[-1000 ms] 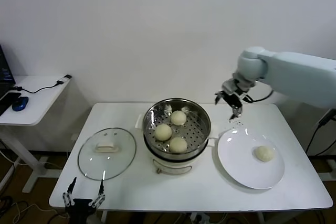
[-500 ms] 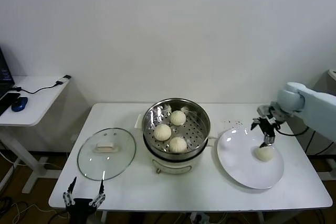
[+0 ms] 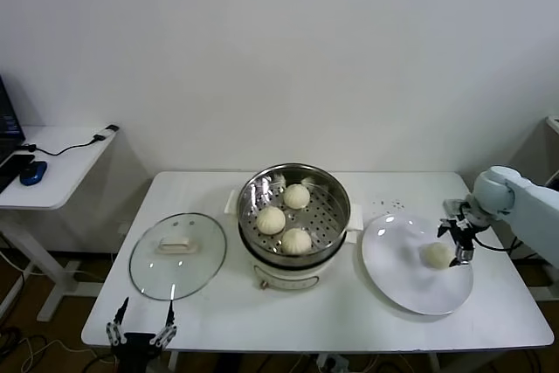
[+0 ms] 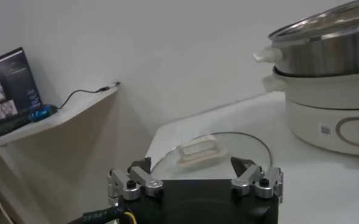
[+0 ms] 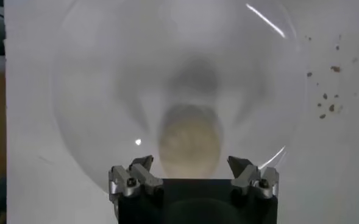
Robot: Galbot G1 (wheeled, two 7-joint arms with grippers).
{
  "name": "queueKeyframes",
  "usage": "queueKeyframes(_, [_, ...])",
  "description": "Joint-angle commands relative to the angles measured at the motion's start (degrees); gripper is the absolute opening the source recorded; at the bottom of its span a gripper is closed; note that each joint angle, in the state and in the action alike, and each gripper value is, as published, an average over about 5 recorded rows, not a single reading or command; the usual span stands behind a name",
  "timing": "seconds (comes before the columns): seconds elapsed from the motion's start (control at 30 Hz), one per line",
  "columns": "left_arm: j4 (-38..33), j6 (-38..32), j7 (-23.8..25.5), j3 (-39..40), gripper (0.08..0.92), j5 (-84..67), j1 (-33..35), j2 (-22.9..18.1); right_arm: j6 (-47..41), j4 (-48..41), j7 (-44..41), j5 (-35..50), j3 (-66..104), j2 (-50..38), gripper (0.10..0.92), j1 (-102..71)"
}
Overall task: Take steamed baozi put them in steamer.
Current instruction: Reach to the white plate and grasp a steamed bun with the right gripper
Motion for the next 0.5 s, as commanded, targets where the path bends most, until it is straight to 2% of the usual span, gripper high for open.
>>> queueKeyframes(0.03, [0.22, -0.02, -0.03, -0.09, 0.823, 0.27, 0.04, -0.06, 0.54, -5.49, -0.1, -3.93, 5.8, 3.06, 0.823, -5.0])
queueKeyframes(0.33, [0.5, -0.03, -0.05, -0.07, 0.823, 0.54, -0.05, -0.1, 0.55, -6.86, -0.38, -3.94, 5.88, 5.45, 0.819, -4.91])
queueKeyframes(0.5, [0.56, 0.0, -0.05, 0.09, 0.823, 0.68, -0.16, -0.11, 0.51, -7.15, -0.7, -3.58, 5.82, 5.74, 0.743, -4.78])
